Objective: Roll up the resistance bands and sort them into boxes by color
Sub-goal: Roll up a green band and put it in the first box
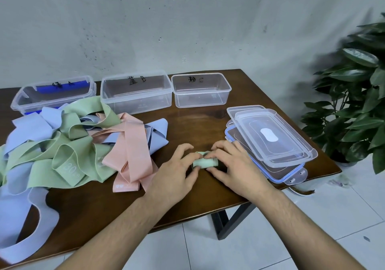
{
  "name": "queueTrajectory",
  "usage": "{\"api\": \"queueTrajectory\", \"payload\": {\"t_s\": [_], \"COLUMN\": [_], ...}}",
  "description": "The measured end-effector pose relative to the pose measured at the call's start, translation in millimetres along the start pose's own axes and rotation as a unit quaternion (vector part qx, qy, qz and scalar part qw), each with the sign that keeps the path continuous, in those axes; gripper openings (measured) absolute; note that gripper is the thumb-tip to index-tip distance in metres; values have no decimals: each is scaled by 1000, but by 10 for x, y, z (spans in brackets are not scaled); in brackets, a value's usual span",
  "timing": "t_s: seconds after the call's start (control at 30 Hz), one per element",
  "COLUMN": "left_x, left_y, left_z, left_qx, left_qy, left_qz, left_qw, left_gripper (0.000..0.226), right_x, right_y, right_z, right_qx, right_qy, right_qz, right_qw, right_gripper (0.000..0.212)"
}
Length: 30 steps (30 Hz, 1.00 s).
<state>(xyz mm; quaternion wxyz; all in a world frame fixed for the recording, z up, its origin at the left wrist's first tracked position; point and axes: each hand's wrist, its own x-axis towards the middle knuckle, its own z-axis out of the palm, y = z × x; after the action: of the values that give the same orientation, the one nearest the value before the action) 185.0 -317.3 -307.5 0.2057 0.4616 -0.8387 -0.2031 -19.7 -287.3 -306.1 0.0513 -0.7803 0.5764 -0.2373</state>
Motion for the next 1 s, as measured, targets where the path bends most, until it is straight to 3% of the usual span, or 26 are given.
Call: {"api": "queueTrajectory", "payload": {"t_s": [0.27,0.4,0.47,0.57,0.73,0.8,0.93,1.0], "left_x": [52,107,142,174,166,163,151,158], "left_y": [24,17,46,109,242,274,295,319], "left_z": [-41,-59,-89,-128,-133,-137,-142,-147], "left_qx": [-73,-203,-315,-479,-655,-677,-677,-681], "left_qy": [-13,-6,12,19,-39,-36,-36,-50], "left_qz": [-47,-115,-159,-229,-224,-234,-266,-271], "left_qw": [996,972,935,847,720,696,685,678], "left_gripper": [46,46,41,38,39,34,31,31], "right_x": [102,124,146,205,240,216,183,198], "right_y": [40,47,32,-29,-172,-183,-129,-122], "right_z": [-2,-10,-17,-60,-78,-78,-159,-217], "right_qx": [36,103,162,234,277,255,188,200], "right_qy": [-73,-69,-50,-4,50,48,-14,-44], "right_qz": [12,36,58,91,62,39,23,15], "right_qw": [997,992,984,968,958,965,982,979], "right_gripper": [21,20,19,21,28,39,80,90]}}
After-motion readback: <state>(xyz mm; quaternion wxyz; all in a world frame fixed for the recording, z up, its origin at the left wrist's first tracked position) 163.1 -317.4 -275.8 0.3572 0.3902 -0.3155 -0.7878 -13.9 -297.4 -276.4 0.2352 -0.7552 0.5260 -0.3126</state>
